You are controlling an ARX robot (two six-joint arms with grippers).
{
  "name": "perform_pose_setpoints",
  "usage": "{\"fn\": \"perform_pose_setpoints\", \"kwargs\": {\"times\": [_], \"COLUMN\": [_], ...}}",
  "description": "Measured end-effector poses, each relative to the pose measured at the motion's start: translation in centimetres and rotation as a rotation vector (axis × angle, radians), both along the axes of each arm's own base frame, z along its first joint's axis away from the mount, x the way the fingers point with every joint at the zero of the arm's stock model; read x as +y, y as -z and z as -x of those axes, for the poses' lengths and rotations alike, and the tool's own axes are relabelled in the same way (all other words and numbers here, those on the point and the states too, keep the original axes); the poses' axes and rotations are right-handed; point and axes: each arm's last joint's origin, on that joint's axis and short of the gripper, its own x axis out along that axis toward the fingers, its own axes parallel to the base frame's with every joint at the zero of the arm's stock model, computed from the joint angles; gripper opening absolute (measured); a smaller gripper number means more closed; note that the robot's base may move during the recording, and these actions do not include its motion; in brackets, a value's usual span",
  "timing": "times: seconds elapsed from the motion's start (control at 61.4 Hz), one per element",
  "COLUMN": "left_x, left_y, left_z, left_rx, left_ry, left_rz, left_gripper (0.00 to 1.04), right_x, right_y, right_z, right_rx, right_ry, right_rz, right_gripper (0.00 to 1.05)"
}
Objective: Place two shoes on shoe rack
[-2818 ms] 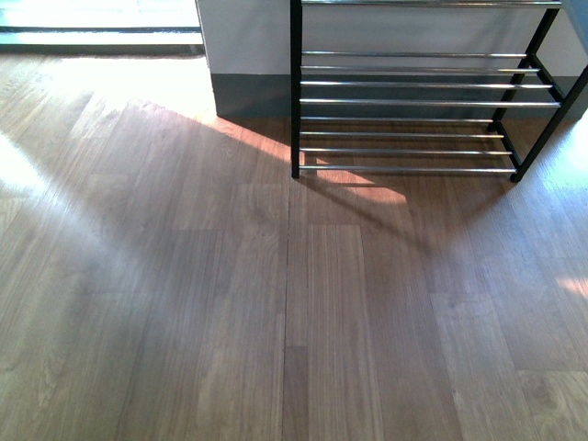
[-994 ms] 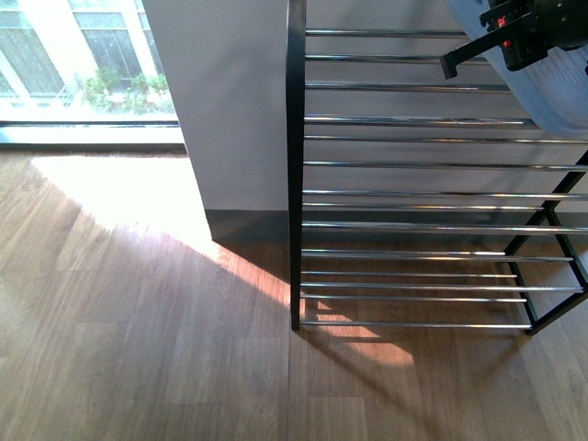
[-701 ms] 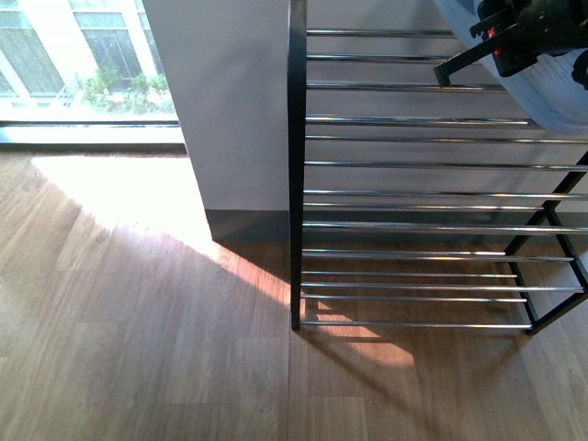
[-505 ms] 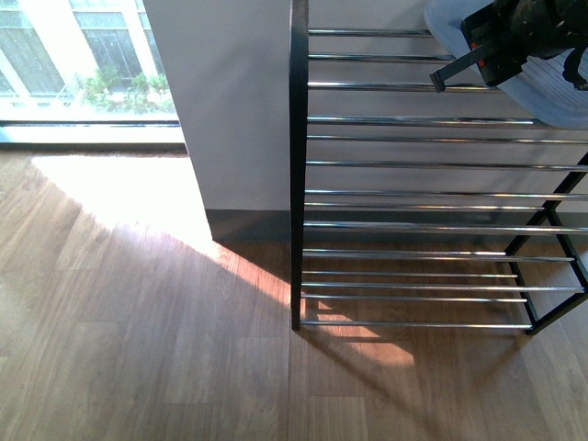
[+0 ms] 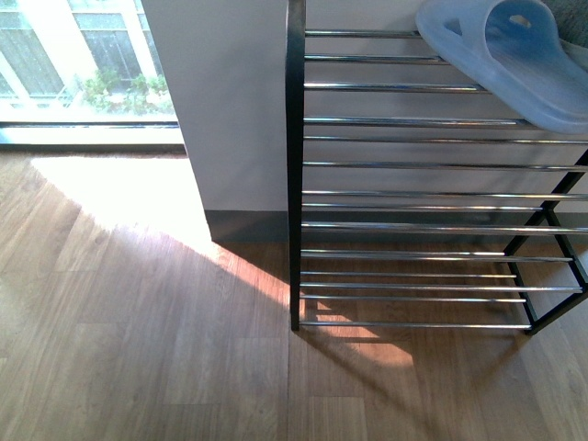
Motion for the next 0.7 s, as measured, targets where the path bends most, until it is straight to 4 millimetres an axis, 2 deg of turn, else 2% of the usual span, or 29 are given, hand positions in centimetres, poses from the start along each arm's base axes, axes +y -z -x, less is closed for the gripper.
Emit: {"fn": "perform_pose_setpoints", "kwargs": {"times": [0.065,0.244,0.44,0.701], "left_x": [0.0,0.0,0.0,0.0], "left_y": [0.0,0.0,0.0,0.0], "left_z": [0.0,0.0,0.0,0.0], "left_rx": [0.0,0.0,0.0,0.0], "left_ry": [0.0,0.0,0.0,0.0], "left_rz": [0.0,0.0,0.0,0.0], "left_gripper": [0.02,0.02,0.02,0.02], "right_x": [-0.4,-1.2,-2.2,-3.4], "right_y": [1.1,5.6,6.7,8.8], "right_z": [1.2,4.1,7.1,10.4], "right_rx": [-0.031,0.044,0.015,0.028], "right_ry": [0.005,-0.012,0.0,-0.016], "right_rz": [-0.009,-0.003,-0.007,-0.009], "right_gripper": [0.61,0.33,0.03,0.01]}}
